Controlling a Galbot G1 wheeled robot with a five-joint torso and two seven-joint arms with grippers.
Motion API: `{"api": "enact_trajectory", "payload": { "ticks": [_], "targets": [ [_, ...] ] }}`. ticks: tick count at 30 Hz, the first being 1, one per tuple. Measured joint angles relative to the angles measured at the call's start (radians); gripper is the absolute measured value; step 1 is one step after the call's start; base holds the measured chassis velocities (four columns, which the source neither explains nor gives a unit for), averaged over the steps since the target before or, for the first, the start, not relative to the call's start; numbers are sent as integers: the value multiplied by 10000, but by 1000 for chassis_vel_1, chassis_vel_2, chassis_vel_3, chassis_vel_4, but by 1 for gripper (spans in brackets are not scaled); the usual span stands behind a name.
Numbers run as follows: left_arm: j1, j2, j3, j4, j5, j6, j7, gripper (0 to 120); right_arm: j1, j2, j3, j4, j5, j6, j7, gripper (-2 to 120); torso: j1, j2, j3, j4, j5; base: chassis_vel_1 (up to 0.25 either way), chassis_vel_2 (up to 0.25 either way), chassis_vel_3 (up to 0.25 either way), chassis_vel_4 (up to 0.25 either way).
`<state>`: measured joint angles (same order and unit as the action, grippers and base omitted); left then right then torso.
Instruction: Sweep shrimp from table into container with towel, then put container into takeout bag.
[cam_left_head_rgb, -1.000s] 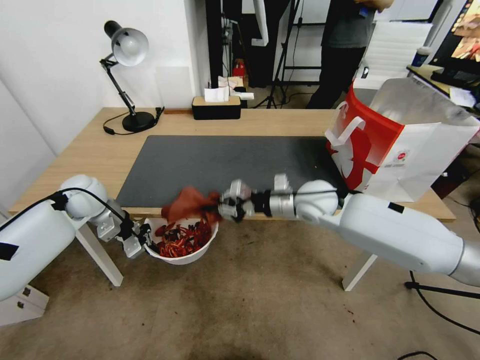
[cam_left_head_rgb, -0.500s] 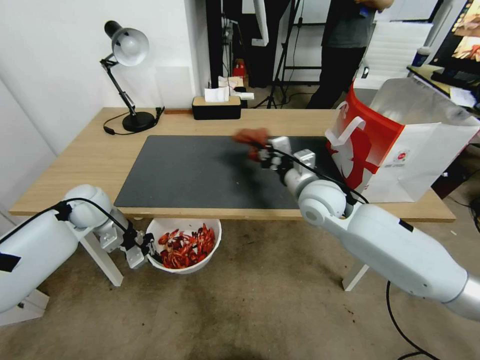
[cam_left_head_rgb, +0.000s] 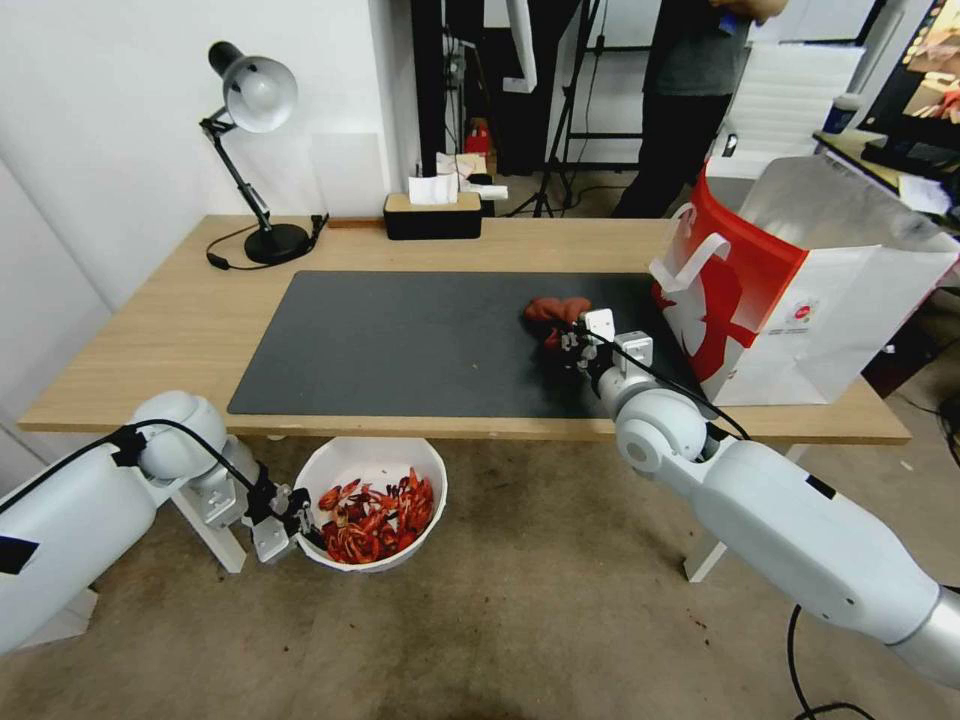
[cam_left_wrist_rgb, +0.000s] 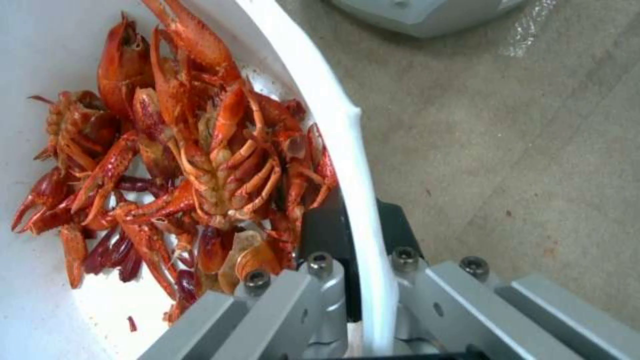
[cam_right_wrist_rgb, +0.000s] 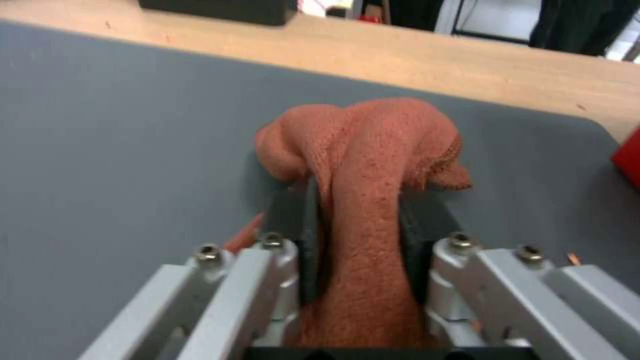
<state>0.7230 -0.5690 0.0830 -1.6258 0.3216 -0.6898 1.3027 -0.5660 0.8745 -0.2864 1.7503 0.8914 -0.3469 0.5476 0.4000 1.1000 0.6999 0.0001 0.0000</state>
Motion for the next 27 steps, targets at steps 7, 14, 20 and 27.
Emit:
{"api": "enact_trajectory", "payload": {
  "ticks": [7, 14, 20, 27],
  "targets": [
    [508, 126, -468, -273, 77, 16, -7, 0, -375, -107, 304, 390, 6, -499, 298, 54, -1, 0, 0, -1, 1, 0, 0, 0, 0],
    [796, 198, -696, -394, 135, 16, -25, 0, -726, -248, 692, 877, 45, -779, 476, 80, -1, 0, 0, -2, 1, 0, 0, 0, 0],
    [887, 237, -720, -462, 159, 19, -40, 0, -1268, -217, 1157, 1128, -9, 318, 137, 98, 0, 0, 0, -1, 0, 0, 0, 0, 0],
    [1095, 391, -789, -594, 179, 18, -174, 0, -3019, -168, 2378, 1816, -1158, 3130, -1442, 100, 0, 0, -1, -1, -2, 0, 0, 0, 0]
  ]
}}
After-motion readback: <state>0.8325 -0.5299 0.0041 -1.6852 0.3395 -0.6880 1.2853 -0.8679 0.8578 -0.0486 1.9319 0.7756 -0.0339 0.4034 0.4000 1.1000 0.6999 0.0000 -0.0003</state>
